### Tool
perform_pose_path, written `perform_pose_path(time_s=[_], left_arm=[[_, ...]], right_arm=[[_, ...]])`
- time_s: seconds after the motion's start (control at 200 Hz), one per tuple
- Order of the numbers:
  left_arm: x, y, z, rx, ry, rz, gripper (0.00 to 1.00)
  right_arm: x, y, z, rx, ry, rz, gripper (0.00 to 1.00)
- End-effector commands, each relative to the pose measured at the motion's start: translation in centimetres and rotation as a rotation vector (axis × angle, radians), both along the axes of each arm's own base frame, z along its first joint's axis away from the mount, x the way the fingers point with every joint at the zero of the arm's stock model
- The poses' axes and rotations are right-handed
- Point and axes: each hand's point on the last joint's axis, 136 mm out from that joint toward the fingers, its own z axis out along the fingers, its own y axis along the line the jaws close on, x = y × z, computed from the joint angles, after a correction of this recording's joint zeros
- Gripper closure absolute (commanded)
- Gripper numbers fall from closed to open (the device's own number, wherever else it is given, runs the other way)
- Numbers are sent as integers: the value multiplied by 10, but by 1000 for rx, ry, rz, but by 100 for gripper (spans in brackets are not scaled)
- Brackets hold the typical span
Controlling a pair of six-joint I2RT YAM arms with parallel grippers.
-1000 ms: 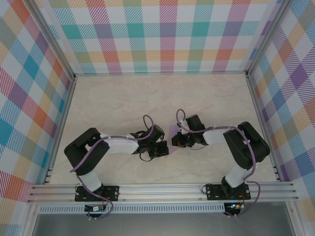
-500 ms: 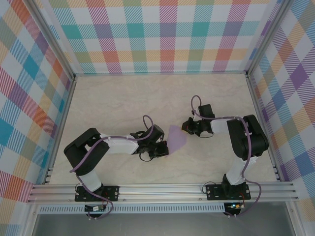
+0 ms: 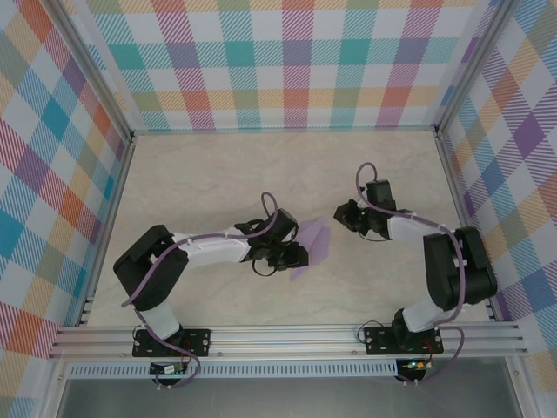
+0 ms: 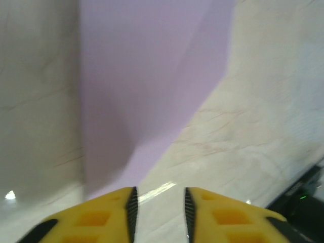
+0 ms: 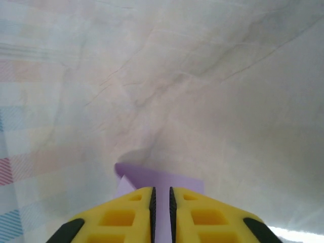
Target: Fold a paper plane with a square sheet of paper (pick it up from the middle)
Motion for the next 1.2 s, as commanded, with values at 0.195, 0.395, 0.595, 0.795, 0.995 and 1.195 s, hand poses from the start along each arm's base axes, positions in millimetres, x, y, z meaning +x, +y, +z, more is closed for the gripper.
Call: perform_pose_path(time_s=[0.195,0.395,0.595,0.795,0.995,1.195], left_arm=[[35,48,36,176,-197,126,31],[48,77,40,198,-232,236,13],[51,89,38,115,-178,329,0],[50,92,33,58,-102,333,0],[55,82,37,-32,-74,306,0],[55,72,47,-228,11,302,0]], right_arm=[[-65,34,3,170,135,101,54],[-77,67,-14,181,166,171,54],[-74,85,-21,203,166,213,65],[-73,97,-25,225,163,253,69],[-67,104,-24,234,121,268,84],[-50,110,17,275,-1,272,93]])
